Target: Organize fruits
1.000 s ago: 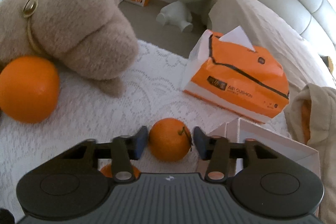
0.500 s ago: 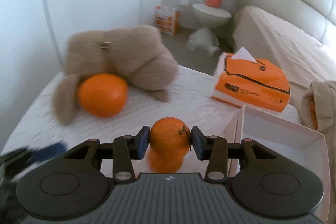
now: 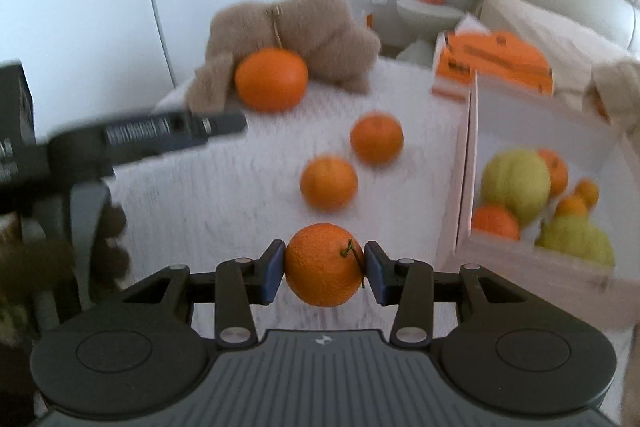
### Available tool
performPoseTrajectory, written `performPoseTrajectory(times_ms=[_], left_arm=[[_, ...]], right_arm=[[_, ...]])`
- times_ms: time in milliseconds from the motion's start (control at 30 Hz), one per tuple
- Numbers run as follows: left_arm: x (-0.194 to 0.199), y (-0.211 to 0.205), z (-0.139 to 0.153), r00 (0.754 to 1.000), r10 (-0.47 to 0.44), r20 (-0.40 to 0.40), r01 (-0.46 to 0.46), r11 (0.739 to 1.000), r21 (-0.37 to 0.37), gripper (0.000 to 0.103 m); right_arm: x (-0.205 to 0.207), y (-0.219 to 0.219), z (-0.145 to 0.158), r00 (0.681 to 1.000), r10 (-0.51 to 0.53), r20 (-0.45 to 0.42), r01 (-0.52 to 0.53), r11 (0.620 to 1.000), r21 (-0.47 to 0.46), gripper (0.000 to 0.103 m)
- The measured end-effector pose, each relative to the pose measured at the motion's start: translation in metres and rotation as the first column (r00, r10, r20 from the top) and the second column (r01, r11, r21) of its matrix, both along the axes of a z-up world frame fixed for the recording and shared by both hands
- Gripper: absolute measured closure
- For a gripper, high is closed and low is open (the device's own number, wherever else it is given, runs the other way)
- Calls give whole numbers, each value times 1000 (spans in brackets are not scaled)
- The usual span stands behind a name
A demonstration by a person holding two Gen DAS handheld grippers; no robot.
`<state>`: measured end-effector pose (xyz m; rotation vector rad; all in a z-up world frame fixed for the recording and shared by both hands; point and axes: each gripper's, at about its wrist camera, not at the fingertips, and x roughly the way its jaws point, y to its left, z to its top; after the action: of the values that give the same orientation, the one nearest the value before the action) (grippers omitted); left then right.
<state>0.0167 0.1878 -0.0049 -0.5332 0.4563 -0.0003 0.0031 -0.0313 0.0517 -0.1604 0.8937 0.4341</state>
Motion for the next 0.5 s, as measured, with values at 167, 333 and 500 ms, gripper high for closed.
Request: performPoseTrajectory(times_ms=[167,333,500], left_arm=[[3,-16,1,997,-81,-13,81,995,62,63],[3,-46,1,982,-160,-105,178,964,196,65],[5,-72,3,962,-189,-196,245,916,318,70]], right_arm=[[-7,-14,-14,999,-29,18,28,998,49,53],[-22,-28,-18,993,-58,102,54,997,48,30],[-33,-39,-24,993,-20,119,12,998,67,23]])
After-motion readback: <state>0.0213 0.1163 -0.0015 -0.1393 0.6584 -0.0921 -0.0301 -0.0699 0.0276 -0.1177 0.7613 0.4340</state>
